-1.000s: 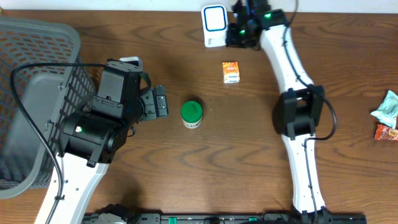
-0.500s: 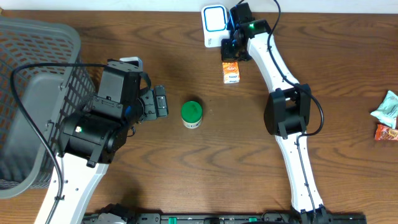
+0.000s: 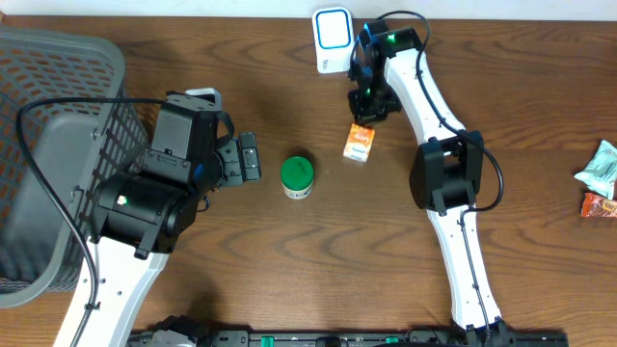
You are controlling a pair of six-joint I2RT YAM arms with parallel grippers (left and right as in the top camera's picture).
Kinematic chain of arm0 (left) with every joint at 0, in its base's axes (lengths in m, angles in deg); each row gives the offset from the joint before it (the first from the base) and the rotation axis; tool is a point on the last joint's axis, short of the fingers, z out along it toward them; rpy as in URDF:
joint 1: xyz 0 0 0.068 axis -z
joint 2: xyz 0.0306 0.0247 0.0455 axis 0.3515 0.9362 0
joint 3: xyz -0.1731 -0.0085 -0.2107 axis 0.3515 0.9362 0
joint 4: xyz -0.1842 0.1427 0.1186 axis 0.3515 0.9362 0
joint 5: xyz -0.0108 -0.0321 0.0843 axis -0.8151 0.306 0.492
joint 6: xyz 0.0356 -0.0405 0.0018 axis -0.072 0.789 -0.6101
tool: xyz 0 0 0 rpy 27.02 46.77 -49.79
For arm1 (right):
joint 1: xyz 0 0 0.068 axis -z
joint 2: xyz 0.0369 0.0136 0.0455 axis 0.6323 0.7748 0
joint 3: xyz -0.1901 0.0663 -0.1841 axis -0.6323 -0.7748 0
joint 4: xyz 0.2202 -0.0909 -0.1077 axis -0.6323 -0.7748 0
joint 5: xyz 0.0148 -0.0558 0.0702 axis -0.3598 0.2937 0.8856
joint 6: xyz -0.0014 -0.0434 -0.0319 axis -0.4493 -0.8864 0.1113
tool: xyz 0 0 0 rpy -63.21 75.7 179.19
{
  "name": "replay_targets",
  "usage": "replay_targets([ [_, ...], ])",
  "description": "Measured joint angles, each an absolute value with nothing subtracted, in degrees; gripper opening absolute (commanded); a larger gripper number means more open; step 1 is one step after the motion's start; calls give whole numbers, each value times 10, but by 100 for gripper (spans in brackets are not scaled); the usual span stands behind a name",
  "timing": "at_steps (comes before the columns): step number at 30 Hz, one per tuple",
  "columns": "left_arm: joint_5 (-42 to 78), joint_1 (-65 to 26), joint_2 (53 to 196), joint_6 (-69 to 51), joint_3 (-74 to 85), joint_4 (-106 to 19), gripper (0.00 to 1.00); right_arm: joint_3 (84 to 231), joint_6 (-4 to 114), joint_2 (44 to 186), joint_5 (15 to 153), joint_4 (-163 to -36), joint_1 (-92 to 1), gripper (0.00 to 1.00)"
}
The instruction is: Scan the item barcode
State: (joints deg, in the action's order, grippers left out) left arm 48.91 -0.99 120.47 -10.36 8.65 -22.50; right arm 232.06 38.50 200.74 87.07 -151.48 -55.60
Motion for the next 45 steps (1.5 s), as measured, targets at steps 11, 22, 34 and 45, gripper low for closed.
replay_targets([
  [11, 489, -10, 1205, -104, 87, -225, 98, 2321, 242, 2007, 993, -1538, -557, 11],
  [22, 489, -10, 1205, -104, 87, -225, 98, 2320, 27, 2007, 1081, -1642, -589, 69],
  [34, 489, -10, 1205, -104, 87, -225, 98, 2316, 172, 1926, 1013, -1596, -603, 99],
  [45, 489, -10, 1205, -104, 87, -225, 98, 2322, 679, 1784, 863, -1593, -603, 99],
])
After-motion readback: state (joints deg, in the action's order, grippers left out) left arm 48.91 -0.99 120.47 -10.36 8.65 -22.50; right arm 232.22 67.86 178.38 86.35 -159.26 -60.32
